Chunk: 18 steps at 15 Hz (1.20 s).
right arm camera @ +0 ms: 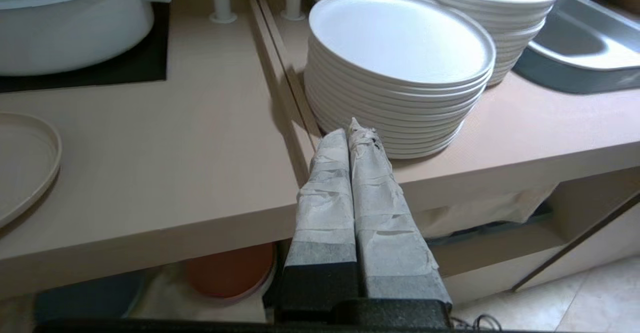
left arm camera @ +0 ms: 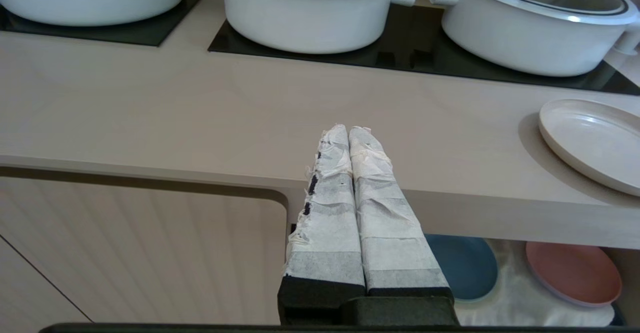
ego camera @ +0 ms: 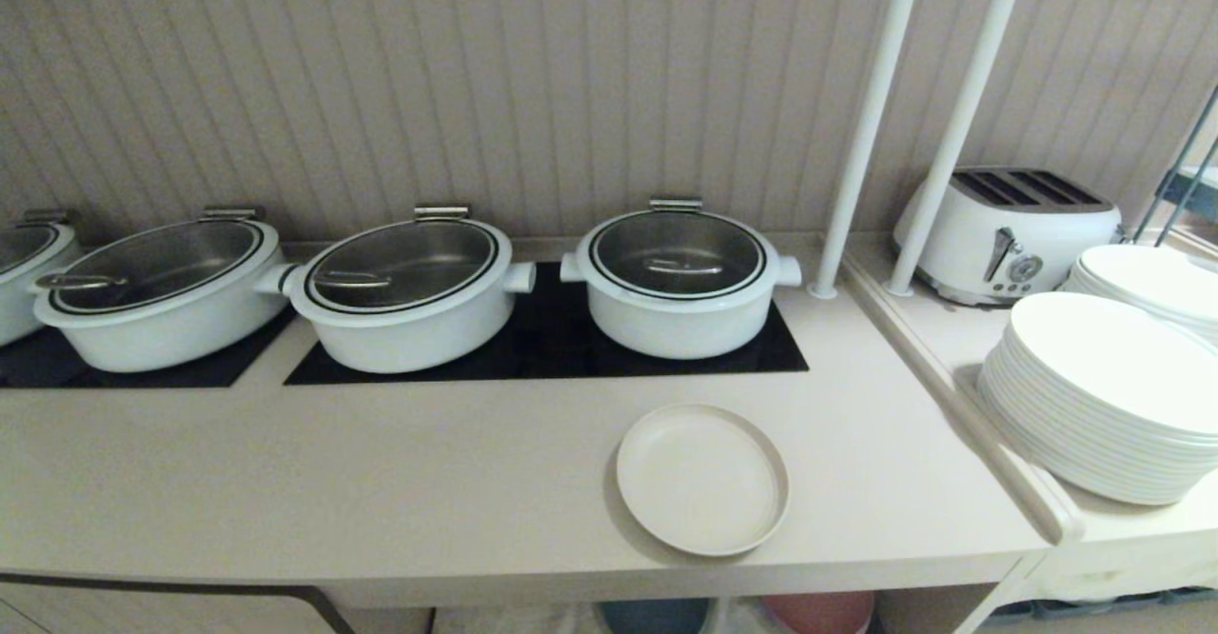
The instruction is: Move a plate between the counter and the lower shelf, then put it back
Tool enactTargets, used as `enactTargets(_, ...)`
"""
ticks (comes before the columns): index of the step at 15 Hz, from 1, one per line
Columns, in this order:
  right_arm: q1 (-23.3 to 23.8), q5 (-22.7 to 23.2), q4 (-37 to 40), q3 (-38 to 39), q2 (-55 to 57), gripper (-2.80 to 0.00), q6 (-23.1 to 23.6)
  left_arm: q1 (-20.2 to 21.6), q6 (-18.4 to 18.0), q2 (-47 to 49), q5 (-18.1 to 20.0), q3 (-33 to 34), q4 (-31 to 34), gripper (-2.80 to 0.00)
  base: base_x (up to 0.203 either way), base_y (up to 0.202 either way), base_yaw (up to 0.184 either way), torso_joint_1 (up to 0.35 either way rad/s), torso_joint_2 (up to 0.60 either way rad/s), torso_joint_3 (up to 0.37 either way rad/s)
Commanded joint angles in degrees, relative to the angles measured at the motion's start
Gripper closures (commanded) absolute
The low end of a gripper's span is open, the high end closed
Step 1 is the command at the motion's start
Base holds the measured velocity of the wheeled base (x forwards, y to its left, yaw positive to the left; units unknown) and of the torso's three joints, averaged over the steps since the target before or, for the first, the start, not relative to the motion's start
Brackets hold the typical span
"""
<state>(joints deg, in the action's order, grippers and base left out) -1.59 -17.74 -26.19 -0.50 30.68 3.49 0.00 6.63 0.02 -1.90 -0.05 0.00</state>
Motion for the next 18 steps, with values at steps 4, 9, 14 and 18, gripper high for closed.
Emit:
enactTargets(4,3.9,3.7,9.4,0.5,-15.7,0.00,2.2,0.0,0.1,0.0,0.0,0.0,0.0,0.00,0.000,0.000,0.000,0.000,0.00,0.000)
enactTargets(9,3.8,9.4,9.5,0.5,-16.4,0.00,2.3,0.0,0.1,0.0,0.0,0.0,0.0,0.00,0.000,0.000,0.000,0.000,0.00,0.000)
enactTargets(14,3.8,10.7,11.9,0.5,-16.4,0.00,0.7,0.0,0.1,0.0,0.0,0.0,0.0,0.00,0.000,0.000,0.000,0.000,0.00,0.000)
enactTargets(18,5.5,13.1,18.7,0.5,-14.5,0.00,1.0,0.0,0.1,0.0,0.0,0.0,0.0,0.00,0.000,0.000,0.000,0.000,0.00,0.000)
